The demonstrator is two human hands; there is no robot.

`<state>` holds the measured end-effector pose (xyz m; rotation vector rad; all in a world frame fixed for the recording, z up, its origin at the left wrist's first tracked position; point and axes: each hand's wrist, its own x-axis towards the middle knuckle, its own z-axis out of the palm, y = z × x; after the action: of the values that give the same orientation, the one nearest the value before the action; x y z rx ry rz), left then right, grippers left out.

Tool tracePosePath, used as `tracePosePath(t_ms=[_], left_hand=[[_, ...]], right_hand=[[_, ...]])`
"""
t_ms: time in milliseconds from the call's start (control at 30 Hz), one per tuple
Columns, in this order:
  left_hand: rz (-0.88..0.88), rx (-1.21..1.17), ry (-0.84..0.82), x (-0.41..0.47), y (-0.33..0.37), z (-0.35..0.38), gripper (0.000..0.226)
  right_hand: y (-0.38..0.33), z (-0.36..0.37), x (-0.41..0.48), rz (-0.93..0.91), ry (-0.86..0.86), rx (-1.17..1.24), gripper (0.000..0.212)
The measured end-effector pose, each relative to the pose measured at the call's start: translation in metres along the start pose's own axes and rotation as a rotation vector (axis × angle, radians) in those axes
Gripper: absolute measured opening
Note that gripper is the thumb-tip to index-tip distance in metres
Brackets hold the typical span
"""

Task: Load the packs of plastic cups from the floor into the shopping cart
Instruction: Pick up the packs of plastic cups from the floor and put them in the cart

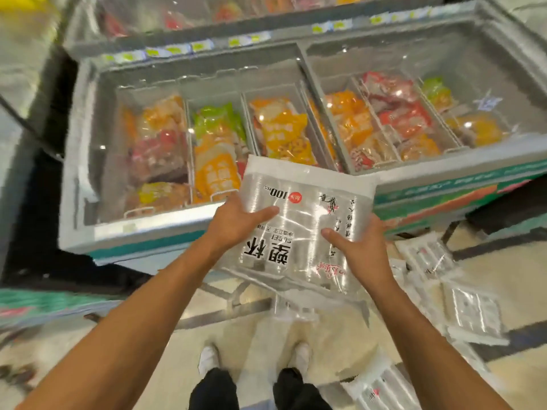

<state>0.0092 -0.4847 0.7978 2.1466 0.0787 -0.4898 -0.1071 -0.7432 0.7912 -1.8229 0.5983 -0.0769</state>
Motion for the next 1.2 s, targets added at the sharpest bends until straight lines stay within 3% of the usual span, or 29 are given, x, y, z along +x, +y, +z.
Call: tracePosePath(t_ms=[133,233,333,433,467,600,767,867,900,1000,1067,1200], left_hand=[[-0.129,-0.107,0.215,-0.07,-0.067,-0.128,0.077],[-0.264,-0.166,0.391,-0.132,-0.129,-0.213,0.089],[-0.385,-0.237,0.578,-0.202,-0.193,-0.29,0.087],[-0.442,-0.271,0.735,-0.274,-0.263,-0.359,0.104],[-0.437,-0.303,0.788,-0.301,-0.279,-0.38,0.102],[-0.496,-0.387,0.908,-0.395,-0.35,-0.454,0.057],[-0.598,-0.404,1.004,-0.477,-0.434,-0.522,0.049],[-0.656,-0.46,1.082,-0.508,-0.477,-0.561,0.074],[-0.681,-0.465,1.093,-0.515,-0.492,-0.574,0.076],[-0.69,-0.493,1.153,-0.529,-0.534,-0.614,0.06],[-0.714,-0.524,1.192,-0.534,-0.563,-0.642,0.059],[-0.834,-0.592,1.291,-0.542,-0.622,-0.698,0.097]], right_hand=[[-0.072,0.114,-0.027,-0.138,-0.305,-0.058,0.097],[-0.123,0.21,-0.065,-0.265,-0.499,-0.094,0.101],[-0.169,0.312,-0.119,-0.336,-0.678,-0.149,0.091],[-0.2,0.407,-0.185,-0.369,-0.865,-0.17,0.08],[-0.21,0.438,-0.21,-0.385,-0.935,-0.176,0.076],[-0.238,0.559,-0.305,-0.461,-1.138,-0.195,0.072],[-0.258,0.678,-0.406,-0.518,-1.316,-0.296,0.102],[-0.273,0.743,-0.452,-0.503,-1.419,-0.297,0.067],[-0.28,0.766,-0.465,-0.508,-1.452,-0.335,0.066],[-0.283,0.846,-0.49,-0.564,-1.524,-0.38,0.098],[-0.281,0.903,-0.5,-0.568,-1.567,-0.382,0.107],[-0.314,0.977,-0.547,-0.576,-1.624,-0.401,0.114]])
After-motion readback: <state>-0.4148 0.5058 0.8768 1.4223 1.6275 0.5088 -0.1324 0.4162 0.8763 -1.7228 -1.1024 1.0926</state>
